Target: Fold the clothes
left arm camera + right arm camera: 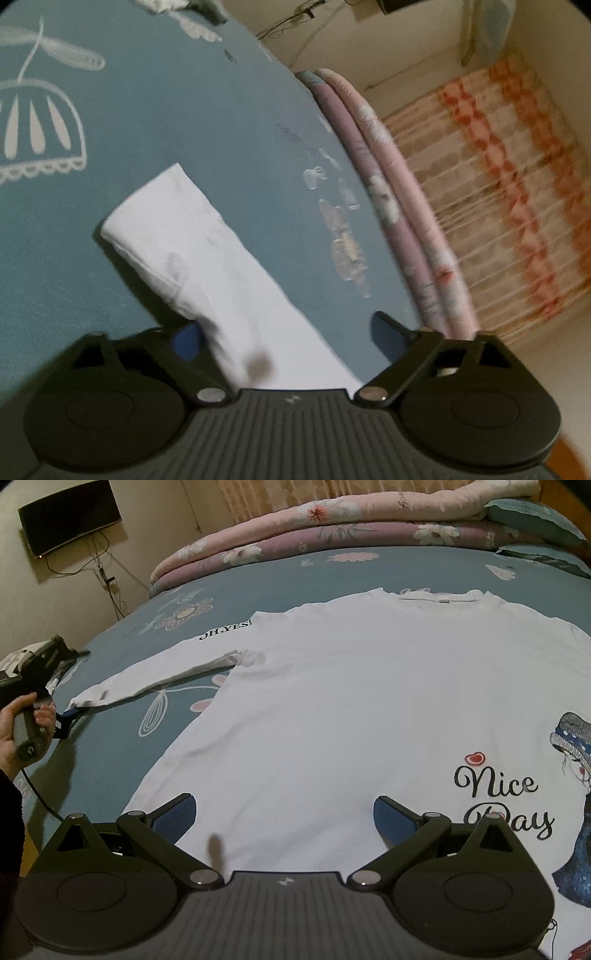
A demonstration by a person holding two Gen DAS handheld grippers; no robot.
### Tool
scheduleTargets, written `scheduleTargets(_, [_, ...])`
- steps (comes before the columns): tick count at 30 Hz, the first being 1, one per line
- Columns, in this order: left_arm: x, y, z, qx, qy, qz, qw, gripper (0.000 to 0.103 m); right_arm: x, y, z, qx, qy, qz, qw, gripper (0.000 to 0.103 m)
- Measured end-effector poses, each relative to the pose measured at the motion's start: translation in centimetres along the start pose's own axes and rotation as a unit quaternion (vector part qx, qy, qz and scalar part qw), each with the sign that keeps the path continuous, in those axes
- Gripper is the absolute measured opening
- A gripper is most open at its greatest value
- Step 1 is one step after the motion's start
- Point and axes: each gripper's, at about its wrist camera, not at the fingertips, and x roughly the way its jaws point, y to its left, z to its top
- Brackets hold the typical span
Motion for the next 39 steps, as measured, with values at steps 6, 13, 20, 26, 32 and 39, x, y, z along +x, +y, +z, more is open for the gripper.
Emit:
scheduleTargets(6, [-0.4,0.8,0.0,0.0,-0.015,0.011,0.9998,0.051,0.2,0.4,0.0,-0.008,0.003,-0.007,1.0,0.103])
scheduleTargets(13, [-0.3,0.5,0.0,0.011,-0.019,0.048,0.9986,0.02,0.3,0.5,0.1,-0.021,0.01,-0.011,1.0,0.103])
scheduleTargets(20, [-0.2,-0.2,-0.1,0.03,-0.012,0.042,0.9986,0.011,0.8,2.0,-0.2,-0.067,0.02,-0.042,0.997,0.103])
scheduleTargets(26, [-0.1,-2.0,-0.8,0.047,0.004,-0.004,0.9989,0.006,0.1,1.2,0.2,-0.035,0.02,-0.022,0.999,0.103])
scheduleTargets(32, [0.1,-4.8,-2.3,0.054,0.026,-0.059,0.9964,0.006,-0.7,0.4,0.4,-0.015,0.012,-0.014,1.0,0.103])
scheduleTargets(39, [0.8,-8.7,-4.9,0.073,0.06,-0.115,0.9888,0.006,-2.1,-0.1,0.5,-0.022,0.001,-0.026,0.999,0.103])
